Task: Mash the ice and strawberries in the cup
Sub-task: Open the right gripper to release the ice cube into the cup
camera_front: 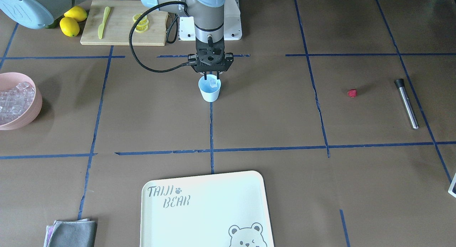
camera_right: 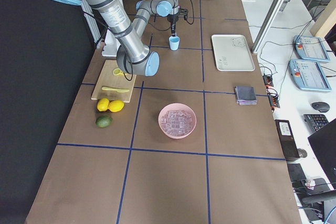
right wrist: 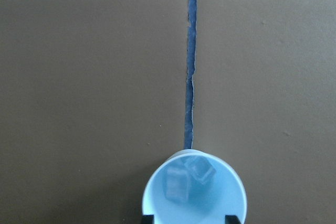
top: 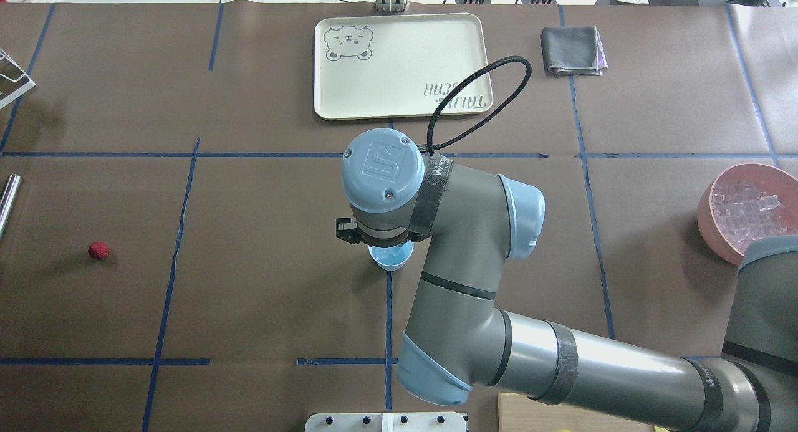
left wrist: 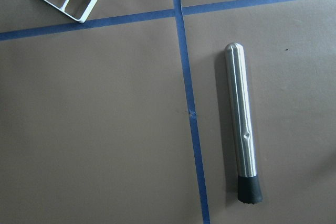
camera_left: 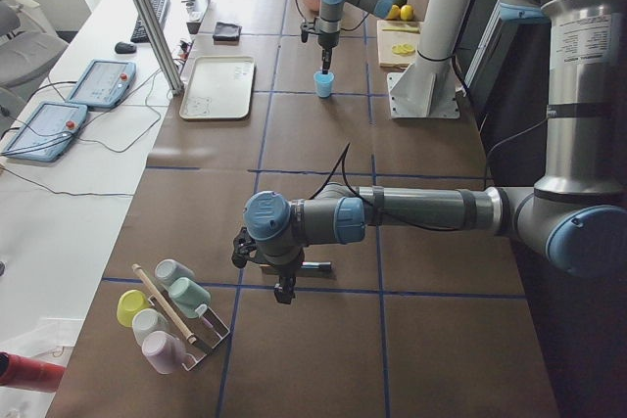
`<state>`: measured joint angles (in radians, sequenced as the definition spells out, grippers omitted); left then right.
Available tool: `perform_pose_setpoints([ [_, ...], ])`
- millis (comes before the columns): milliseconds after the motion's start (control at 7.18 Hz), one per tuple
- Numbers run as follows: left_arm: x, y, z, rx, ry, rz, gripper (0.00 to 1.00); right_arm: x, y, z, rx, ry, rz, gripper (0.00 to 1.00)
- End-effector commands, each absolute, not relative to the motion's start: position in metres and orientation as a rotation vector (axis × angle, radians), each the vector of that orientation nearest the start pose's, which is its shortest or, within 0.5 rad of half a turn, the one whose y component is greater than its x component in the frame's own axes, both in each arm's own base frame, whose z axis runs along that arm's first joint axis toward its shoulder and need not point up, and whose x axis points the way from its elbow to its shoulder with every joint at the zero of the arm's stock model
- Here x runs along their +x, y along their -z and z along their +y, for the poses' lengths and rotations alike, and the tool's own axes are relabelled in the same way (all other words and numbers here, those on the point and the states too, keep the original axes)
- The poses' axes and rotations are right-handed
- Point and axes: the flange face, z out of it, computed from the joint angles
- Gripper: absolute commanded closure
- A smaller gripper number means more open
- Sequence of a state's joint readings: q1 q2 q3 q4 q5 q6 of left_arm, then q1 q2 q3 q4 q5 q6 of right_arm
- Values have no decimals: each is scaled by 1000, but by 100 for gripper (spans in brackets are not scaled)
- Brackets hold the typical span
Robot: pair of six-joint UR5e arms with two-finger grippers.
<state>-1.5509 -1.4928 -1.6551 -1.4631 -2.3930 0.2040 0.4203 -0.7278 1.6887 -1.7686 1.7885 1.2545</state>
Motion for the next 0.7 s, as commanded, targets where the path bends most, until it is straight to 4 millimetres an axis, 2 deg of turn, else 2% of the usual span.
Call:
perform_pose_setpoints([
  [0,-51,-662,-452,-22,-168,828,0,-576,-126,-380,82,-14,-785,2],
  [139,-51,-661,-452,-21,-169,828,0,-574,-126,-382,83,-19,-784,2],
  [279,-51,-661,-452,-20,-169,828,0,-564,-126,-396,85,-36,-788,3],
  [418,-51,-661,-452,-20,-169,828,0,-549,-139,-414,82,-42,-774,3],
  [557,-51,-662,-452,-20,-169,828,0,-519,-173,-437,64,-19,-758,4],
])
